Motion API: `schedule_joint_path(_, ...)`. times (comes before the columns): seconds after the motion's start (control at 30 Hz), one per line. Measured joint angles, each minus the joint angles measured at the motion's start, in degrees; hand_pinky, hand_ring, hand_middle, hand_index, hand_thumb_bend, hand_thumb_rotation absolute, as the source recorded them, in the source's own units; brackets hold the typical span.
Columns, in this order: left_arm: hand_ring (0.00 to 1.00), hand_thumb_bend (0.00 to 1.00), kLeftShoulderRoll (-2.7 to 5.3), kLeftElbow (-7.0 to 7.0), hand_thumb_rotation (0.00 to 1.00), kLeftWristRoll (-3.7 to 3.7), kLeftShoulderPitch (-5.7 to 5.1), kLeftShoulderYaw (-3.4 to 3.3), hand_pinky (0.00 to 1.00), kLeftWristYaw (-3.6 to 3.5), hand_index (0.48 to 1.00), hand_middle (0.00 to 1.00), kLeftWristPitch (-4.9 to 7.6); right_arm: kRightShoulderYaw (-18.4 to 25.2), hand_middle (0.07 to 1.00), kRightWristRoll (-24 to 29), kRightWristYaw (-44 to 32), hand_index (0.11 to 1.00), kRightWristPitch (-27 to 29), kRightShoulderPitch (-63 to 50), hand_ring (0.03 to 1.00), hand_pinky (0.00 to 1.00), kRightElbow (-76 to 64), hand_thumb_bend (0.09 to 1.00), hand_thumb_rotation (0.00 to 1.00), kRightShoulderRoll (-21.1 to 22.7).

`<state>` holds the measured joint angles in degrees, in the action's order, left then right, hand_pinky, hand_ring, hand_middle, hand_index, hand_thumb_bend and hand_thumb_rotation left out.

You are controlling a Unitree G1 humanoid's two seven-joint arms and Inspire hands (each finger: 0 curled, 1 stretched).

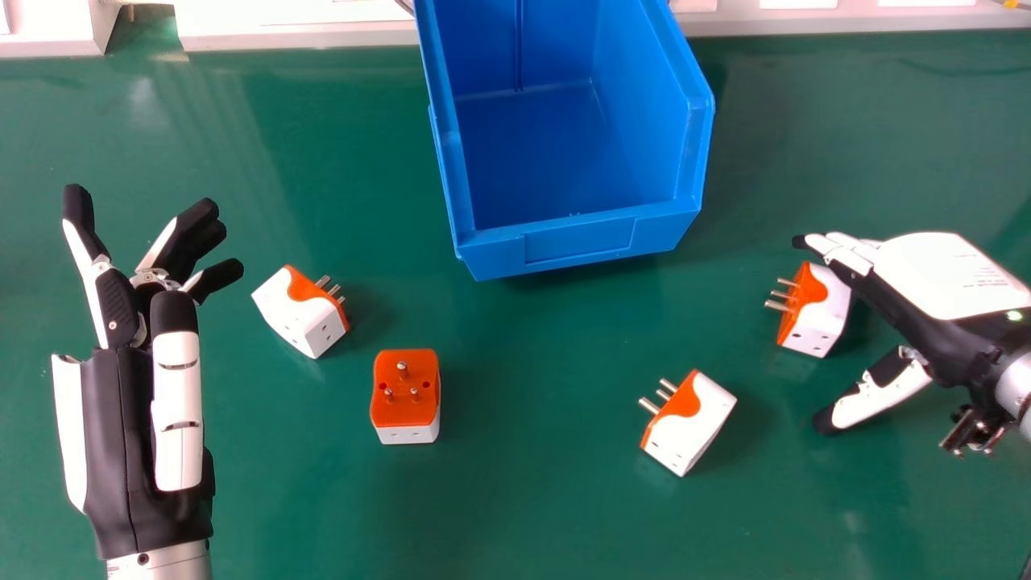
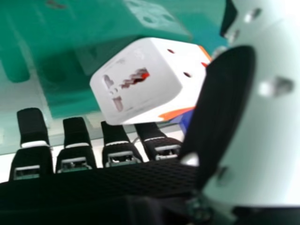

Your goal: Pick all objects and put in blue box

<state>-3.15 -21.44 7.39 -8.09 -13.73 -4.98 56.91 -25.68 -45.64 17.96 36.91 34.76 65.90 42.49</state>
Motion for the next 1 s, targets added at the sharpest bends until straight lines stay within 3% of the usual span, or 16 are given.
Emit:
schedule_joint_path(0.23,0.82,0.45,-0.01,0.29,0.91,0.5,-0.14,0.06,0.74,-0.17,0.801,0.84,-0.05,-1.08,0.932,-0.12,1.39,0.927,-1.5,1.12,0.893,0.76,1.56,1.0,0.37,-0.65)
schedule_joint_path(0.57,0.82,0.45,0.01,0.57,0.91,0.4,-0.2,0.01,0.74,0.08,0.794,0.83,-0.08,-1.16,0.942,0.09,-0.28,0.941,-2.53,3.19,0.909,0.77,1.52,1.0,0.38,-0.62)
schedule_joint_path(0.83,0.82,0.46,-0.04,0.57,0.91,0.71,-0.27,0.1,0.75,-0.8,0.795,0.83,-0.08,-2.27,0.943,-0.01,-0.34,0.94,-2.6,5.22,0.909,0.77,2.98,1.0,0.38,-0.66)
schedule_joint_path(1.0,0.82,0.46,-0.02,0.59,0.91,0.71,-0.48,0.09,0.75,-0.86,0.795,0.83,-0.09,-3.42,0.944,-0.57,-0.33,0.937,-2.86,6.77,0.903,0.77,3.77,1.0,0.38,-0.81)
